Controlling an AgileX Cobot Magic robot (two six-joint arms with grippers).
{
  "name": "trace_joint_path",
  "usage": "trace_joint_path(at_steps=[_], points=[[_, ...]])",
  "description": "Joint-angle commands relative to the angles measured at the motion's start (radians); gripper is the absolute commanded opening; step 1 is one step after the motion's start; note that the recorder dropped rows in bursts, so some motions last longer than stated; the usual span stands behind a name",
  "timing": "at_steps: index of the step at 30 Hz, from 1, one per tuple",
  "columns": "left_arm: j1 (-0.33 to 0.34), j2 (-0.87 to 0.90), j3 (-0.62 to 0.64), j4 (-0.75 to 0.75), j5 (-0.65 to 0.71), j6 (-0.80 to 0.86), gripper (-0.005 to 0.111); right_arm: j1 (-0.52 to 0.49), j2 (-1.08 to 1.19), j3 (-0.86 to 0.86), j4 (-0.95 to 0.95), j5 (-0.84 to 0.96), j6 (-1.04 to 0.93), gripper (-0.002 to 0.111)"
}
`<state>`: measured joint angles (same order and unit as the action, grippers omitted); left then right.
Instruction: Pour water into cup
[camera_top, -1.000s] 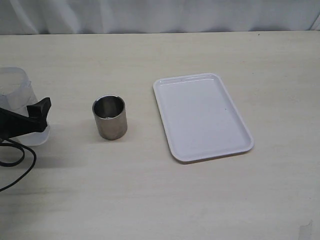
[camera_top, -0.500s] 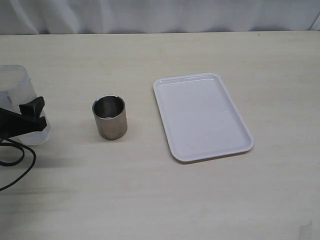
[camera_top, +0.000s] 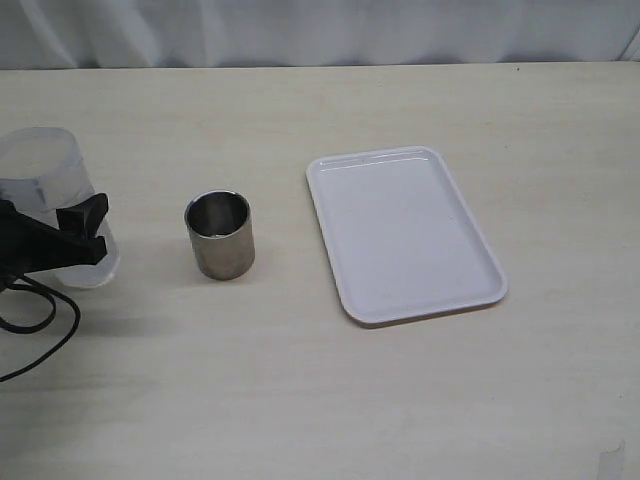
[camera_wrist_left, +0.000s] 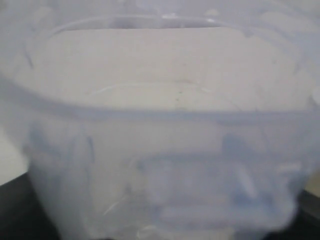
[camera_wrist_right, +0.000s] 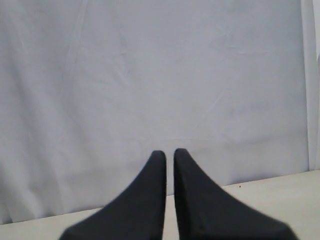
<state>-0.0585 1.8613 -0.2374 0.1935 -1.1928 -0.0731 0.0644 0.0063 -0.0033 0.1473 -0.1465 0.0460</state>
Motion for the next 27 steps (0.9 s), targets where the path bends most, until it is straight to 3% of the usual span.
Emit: trace_joint_path(at_steps=[1, 4, 5, 6, 11, 16, 27], points=[[0.001, -0.001, -0.044, 0.036, -0.001, -0.006, 0.0, -0.004, 0.01, 0.003, -0.006, -0.061, 0.003, 0.033], [0.001, -0.001, -0.054, 0.059, 0.008, -0.006, 0.0, -0.004, 0.081, 0.003, -0.115, -0.14, 0.072, 0.07], [0.001, -0.001, -0.054, 0.059, 0.01, -0.006, 0.0, -0.004, 0.116, 0.003, -0.231, -0.191, 0.175, 0.079], [0.001, -0.001, -0.054, 0.059, 0.01, -0.006, 0.0, -0.004, 0.136, 0.003, -0.304, -0.222, 0.231, 0.082], [0.001, -0.001, -0.054, 0.059, 0.01, -0.006, 0.0, -0.004, 0.304, 0.003, -0.67, -0.506, 0.524, 0.081], [0.001, -0.001, -0.054, 0.059, 0.01, -0.006, 0.0, -0.004, 0.521, 0.002, -0.774, -0.628, 0.529, 0.081], [0.001, -0.001, -0.054, 0.068, 0.006, -0.006, 0.0, -0.004, 1.126, -0.207, -1.064, -0.904, 0.527, 0.081]])
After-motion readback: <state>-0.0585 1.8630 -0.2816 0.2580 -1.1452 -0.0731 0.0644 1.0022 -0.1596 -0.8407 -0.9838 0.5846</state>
